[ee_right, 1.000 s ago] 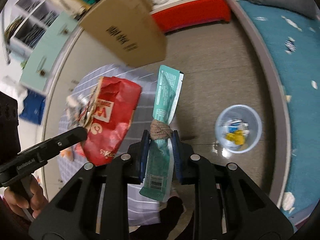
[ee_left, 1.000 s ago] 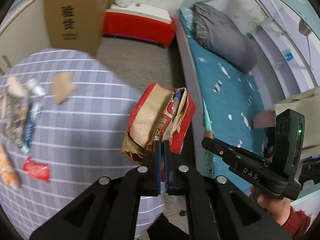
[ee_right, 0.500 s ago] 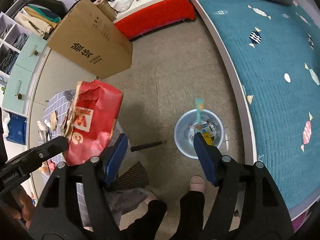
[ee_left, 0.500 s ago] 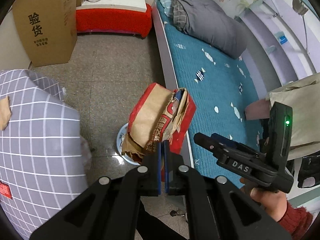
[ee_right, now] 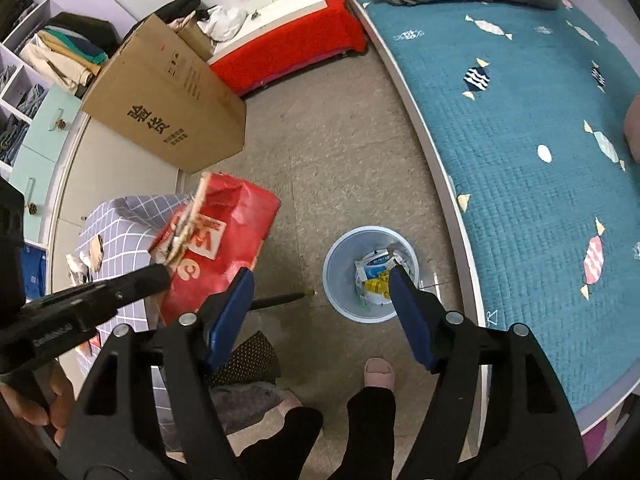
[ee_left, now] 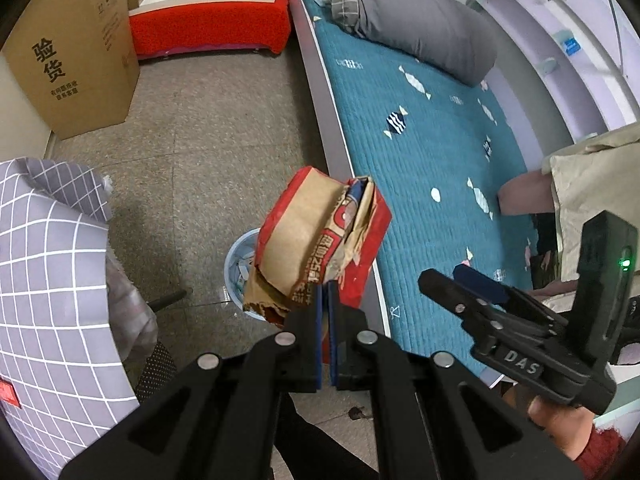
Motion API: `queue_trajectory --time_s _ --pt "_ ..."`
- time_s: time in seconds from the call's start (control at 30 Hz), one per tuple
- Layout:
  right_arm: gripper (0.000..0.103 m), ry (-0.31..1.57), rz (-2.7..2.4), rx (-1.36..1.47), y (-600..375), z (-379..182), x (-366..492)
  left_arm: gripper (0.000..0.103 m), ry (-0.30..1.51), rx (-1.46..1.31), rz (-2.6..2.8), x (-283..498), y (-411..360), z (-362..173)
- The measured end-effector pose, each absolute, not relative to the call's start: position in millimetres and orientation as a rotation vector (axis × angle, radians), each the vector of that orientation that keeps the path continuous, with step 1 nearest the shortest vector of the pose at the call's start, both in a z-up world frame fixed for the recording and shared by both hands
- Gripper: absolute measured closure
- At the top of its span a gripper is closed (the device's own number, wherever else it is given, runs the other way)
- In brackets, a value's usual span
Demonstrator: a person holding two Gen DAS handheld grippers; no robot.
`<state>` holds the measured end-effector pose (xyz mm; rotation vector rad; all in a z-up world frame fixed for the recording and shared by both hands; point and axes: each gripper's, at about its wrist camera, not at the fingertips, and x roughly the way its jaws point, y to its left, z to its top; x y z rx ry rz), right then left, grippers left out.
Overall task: Collect trash
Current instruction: 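Carry the paper bag and toothbrush package over the wastebasket, then open both grippers to drop the items into the wastebasket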
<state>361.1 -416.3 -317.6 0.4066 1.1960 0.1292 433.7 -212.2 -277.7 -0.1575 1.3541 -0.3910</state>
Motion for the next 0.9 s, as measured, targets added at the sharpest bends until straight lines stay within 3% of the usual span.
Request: queue_trajectory --time_s 0.33,0.37,0.4,0.43,0.47,0.9 --pt "0.033 1.104 0.095 0.447 -436.1 -295.0 354.3 0.098 1.337 -0.125 -0.437 438.2 -233.5 -267.3" --pt "0.032 1.101 0.091 0.449 -437.8 -294.0 354.0 0.09 1.338 -0.129 -0.433 438.4 -234.6 -266.3" --pt "0.032 1.1 0.09 0.451 -438.2 -293.1 353.2 0.056 1.346 -0.131 -0.419 439.1 -234.0 -266.7" --pt "0.032 1.099 0.087 0.453 -438.8 -292.6 351.7 0.038 1.343 -0.128 -0.402 438.4 -233.3 -266.6" --pt "0.032 1.1 0.085 0.452 -438.6 -292.1 350.5 0.03 1.321 -0.123 -0.381 436.7 -231.0 -264.6" --pt "0.032 1.116 0.162 0.411 -387.4 -283.0 341.0 0.03 1.275 -0.192 -0.301 409.5 -168.7 -244.2"
